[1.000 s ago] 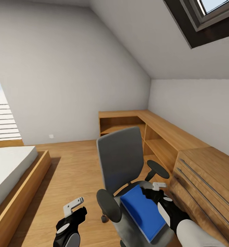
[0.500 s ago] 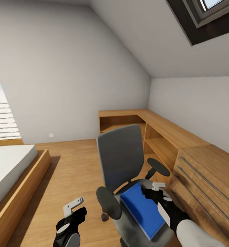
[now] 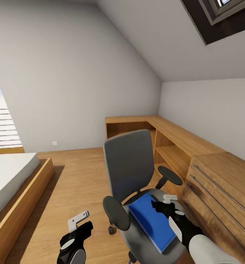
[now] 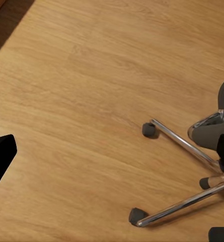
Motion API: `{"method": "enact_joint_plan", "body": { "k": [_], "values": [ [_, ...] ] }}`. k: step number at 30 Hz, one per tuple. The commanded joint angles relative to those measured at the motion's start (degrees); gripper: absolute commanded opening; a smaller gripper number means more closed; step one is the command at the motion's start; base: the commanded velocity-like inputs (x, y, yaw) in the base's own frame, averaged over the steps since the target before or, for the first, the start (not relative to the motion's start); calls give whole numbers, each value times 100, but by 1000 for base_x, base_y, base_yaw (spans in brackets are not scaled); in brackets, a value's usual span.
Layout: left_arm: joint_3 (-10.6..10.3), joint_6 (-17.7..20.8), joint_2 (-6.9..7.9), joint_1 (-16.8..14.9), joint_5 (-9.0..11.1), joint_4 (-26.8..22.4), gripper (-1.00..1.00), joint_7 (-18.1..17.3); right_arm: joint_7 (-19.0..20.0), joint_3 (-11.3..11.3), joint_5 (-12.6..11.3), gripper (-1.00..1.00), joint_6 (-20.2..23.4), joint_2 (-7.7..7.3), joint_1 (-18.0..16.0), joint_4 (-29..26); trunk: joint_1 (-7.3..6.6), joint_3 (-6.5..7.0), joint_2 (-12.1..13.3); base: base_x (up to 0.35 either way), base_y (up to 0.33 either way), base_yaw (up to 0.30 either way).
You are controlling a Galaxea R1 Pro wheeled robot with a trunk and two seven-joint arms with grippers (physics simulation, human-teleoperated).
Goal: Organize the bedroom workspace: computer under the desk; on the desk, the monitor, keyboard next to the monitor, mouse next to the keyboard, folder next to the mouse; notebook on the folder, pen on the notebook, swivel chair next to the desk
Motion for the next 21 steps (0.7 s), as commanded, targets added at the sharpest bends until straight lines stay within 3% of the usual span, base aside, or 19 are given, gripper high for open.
{"method": "enact_joint_plan", "body": {
  "k": [1,6,21],
  "values": [
    [-4,26,1,-5,26,-7,100,37,37,-16,-57,100,2,-9,-1,-6,22,-24,-45,0,0,0],
    [-4,27,1,-5,26,-7,100,37,53,-27,-76,100,0,-33,-2,-21,132,-114,-245,0,0,0],
    [-4,27,1,-5,26,-7,100,36,224,-55,-154,100,50,-247,-1,-39,132,-114,-245,0,0,0]
  ]
}}
